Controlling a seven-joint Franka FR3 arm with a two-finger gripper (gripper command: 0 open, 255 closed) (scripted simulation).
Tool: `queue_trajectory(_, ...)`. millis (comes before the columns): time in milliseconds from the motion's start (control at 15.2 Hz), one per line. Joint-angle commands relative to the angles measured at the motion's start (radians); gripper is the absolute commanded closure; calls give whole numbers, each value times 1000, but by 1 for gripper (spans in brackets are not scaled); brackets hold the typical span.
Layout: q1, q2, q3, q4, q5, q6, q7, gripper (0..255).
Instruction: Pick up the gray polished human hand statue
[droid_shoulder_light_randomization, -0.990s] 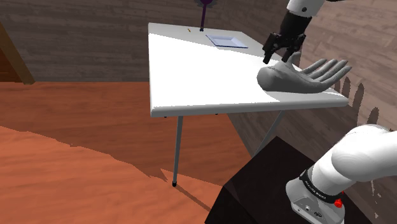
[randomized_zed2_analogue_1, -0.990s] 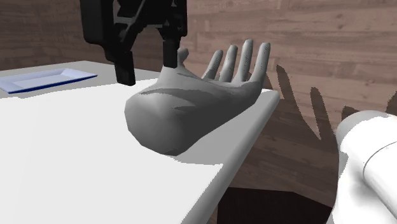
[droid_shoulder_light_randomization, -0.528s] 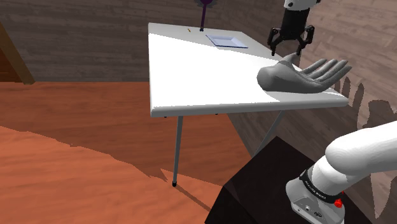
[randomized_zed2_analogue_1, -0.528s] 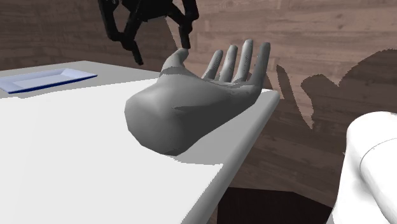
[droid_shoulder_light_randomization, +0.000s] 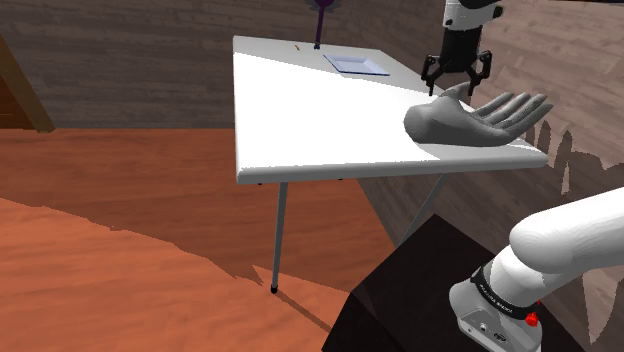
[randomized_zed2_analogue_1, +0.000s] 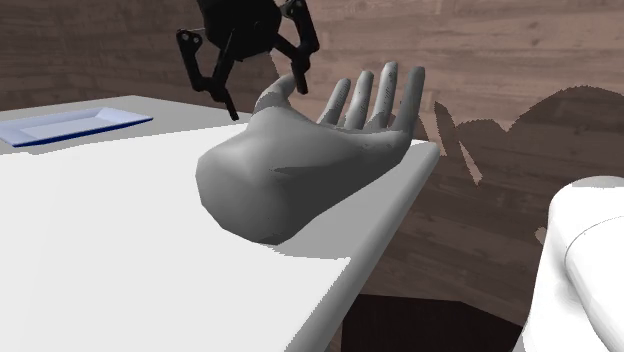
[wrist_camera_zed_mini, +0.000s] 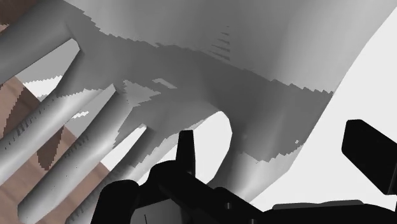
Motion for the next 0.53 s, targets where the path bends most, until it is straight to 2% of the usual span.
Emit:
queue_trajectory(0,1,-3,1,-24,1,21,6,0)
queue_trajectory(66,1,-3,1,-25,1,21,6,0)
queue_trajectory(132,1,-1,0,-22,1,20,6,255)
queue_trajectory(462,1,-2,0,-23,0,20,5,255)
